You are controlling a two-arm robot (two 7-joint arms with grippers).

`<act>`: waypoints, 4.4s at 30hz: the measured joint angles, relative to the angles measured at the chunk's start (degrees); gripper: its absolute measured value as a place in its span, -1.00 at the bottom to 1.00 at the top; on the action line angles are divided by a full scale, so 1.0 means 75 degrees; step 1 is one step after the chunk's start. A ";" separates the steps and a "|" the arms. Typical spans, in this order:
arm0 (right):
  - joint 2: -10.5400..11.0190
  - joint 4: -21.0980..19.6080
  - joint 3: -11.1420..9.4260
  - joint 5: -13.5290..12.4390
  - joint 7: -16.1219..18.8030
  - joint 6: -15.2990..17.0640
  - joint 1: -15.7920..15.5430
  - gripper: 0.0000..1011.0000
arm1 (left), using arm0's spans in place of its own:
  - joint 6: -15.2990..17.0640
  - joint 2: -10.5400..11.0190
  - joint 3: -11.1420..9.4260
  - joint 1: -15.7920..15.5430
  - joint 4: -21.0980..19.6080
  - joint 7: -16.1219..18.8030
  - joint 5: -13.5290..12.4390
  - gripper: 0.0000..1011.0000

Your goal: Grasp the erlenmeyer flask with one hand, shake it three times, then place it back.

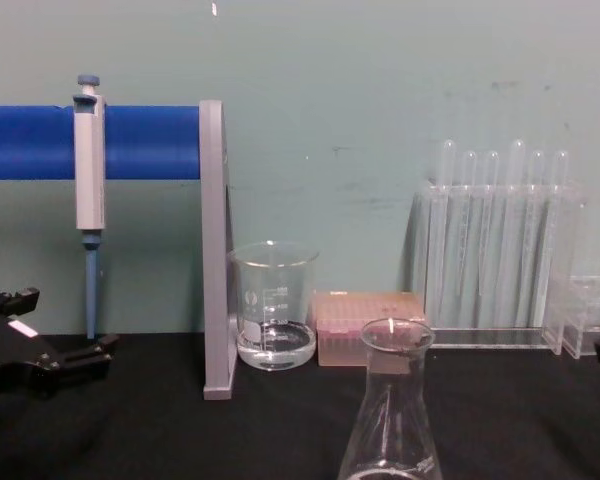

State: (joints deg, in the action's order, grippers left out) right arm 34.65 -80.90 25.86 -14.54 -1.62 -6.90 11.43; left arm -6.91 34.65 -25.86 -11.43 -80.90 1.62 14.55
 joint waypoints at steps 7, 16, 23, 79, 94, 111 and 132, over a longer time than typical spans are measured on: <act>0.0000 0.0000 0.0000 0.0000 0.0000 0.0000 0.0000 0.98 | 0.0000 0.0000 0.0000 0.0000 0.0000 0.0000 0.0000 0.98; 0.0000 0.0000 0.0000 0.0000 0.0000 0.0000 0.0000 0.98 | 0.0000 0.0000 0.0000 0.0000 0.0000 0.0000 0.0000 0.98; -0.0003 0.0000 -0.0013 0.0000 0.0029 0.0000 -0.0001 0.98 | 0.0000 0.0000 0.0000 0.0000 0.0001 0.0000 0.0000 0.98; 0.0423 -0.1301 -0.0720 -0.1182 0.4023 -0.0051 -0.0710 0.98 | 0.0000 0.0000 0.0000 0.0000 0.0000 0.0000 0.0000 0.98; 0.0112 -0.0989 -0.0419 -0.1489 0.5286 -0.0100 -0.0279 0.98 | 0.0000 0.0000 0.0000 0.0000 0.0000 0.0000 0.0000 0.98; -0.0244 -0.0308 0.0130 -0.1943 0.5903 0.0023 0.0329 0.98 | 0.0000 0.0000 0.0000 0.0000 0.0000 0.0000 0.0000 0.98; -0.0756 0.0557 0.0683 -0.1988 0.6183 -0.0139 0.1054 0.98 | 0.0000 0.0000 0.0000 0.0000 0.0000 0.0000 0.0000 0.98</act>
State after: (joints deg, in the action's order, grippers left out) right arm 28.97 -76.72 30.99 -29.45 44.75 -7.94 19.34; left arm -6.91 34.64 -25.86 -11.43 -80.90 1.62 14.55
